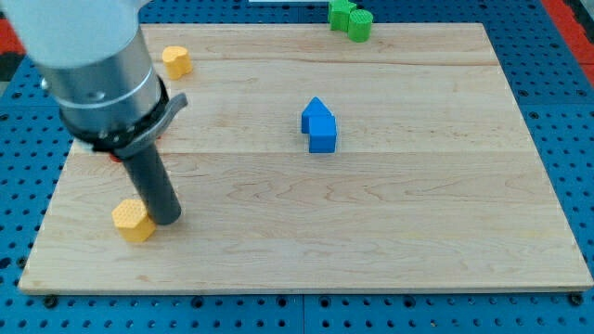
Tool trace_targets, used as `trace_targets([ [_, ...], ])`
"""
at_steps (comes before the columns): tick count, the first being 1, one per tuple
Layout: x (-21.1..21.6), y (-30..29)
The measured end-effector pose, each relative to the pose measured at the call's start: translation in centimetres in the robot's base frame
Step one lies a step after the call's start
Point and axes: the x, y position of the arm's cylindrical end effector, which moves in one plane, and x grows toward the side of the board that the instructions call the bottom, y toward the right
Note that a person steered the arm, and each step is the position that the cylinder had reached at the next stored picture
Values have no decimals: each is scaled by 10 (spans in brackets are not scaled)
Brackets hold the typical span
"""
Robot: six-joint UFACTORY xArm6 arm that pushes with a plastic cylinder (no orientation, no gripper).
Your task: Move the heart close to the red star
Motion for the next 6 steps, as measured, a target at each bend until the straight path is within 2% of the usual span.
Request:
trace_targets([
  [1,-21,23],
  [4,-296,30],
  [5,-278,-16],
  [6,-246,-27],
])
